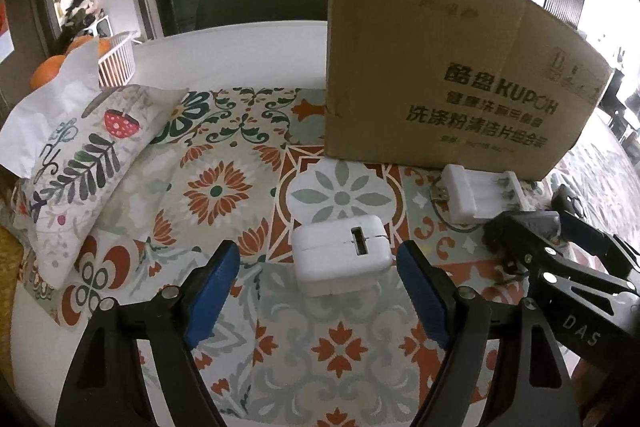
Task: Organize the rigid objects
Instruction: 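Grasp the white plug adapter with the left gripper while the right gripper grasps the black flashlight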
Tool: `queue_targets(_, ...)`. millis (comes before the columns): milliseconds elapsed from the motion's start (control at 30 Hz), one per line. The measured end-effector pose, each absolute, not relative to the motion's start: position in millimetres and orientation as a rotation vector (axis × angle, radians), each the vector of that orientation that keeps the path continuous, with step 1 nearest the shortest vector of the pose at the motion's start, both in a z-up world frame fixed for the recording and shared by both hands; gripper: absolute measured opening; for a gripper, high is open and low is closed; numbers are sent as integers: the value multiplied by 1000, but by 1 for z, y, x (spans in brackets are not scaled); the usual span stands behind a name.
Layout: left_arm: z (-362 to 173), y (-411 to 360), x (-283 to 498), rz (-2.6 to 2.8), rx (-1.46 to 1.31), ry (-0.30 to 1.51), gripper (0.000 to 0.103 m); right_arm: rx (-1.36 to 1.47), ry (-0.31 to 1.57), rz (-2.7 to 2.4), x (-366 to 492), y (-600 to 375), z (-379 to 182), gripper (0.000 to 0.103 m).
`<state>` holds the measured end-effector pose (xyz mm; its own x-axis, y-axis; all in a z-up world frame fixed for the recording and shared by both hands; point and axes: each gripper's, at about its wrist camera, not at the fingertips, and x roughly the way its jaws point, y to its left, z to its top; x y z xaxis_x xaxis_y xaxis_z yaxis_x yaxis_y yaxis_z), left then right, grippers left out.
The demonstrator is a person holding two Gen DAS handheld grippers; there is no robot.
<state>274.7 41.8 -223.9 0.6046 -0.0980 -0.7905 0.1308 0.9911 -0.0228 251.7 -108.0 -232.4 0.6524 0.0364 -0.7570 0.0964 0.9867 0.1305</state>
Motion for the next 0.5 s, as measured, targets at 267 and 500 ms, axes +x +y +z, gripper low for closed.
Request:
queue_targets(267, -232, 38, 284, -127, 44, 937, 69, 175, 892, -54, 263, -109, -244, 82)
queue_targets(500, -237, 38, 288, -147, 12, 957, 58, 175, 902, -53, 269, -106, -249, 75)
